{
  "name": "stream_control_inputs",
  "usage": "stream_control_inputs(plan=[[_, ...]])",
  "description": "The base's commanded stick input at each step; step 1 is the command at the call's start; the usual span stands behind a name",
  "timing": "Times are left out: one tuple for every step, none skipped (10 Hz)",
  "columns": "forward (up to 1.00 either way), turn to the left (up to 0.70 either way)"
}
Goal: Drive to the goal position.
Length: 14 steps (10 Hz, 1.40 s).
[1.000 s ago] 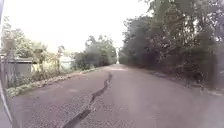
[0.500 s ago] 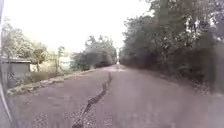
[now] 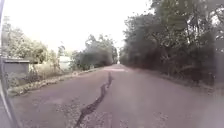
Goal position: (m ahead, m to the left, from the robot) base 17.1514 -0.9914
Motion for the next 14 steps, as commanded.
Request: stream_control_inputs(plan=[[0.7, 0.0], [0.7, 0.0], [0.7, 0.0], [0.7, 0.0], [0.7, 0.0], [0.7, 0.0], [0.7, 0.0], [0.7, 0.0], [0.7, 0.0], [0.7, 0.0], [0.7, 0.0], [0.7, 0.0], [0.7, 0.0], [0.7, 0.0]])
